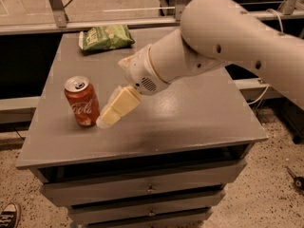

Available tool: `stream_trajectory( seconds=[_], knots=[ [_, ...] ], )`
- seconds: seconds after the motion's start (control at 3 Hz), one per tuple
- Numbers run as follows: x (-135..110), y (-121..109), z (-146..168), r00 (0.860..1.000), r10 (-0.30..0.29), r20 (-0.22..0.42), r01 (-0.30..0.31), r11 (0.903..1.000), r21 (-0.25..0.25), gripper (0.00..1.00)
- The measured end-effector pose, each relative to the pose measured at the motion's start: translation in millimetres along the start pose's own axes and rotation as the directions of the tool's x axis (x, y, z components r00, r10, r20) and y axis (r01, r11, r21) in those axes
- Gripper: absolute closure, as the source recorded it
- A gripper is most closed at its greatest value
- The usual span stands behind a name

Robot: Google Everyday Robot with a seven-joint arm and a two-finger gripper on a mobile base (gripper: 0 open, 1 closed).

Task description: Knock coke can over

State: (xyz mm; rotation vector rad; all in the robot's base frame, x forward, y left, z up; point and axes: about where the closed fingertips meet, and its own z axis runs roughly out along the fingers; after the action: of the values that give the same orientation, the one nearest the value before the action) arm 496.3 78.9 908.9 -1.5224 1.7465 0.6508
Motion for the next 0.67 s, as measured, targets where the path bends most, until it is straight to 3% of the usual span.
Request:
stream_trajectory(
  seconds=[0.33, 0.67],
  knots=[
    [-11.1, -12.7, 35.4, 0.985, -0.011, 0.171, 0.009, 0.9999, 0.014, 0.0],
    [-17.0, -20.1, 51.3, 0.97, -0.006, 0.241, 0.0, 0.9997, 0.022, 0.0]
  ],
)
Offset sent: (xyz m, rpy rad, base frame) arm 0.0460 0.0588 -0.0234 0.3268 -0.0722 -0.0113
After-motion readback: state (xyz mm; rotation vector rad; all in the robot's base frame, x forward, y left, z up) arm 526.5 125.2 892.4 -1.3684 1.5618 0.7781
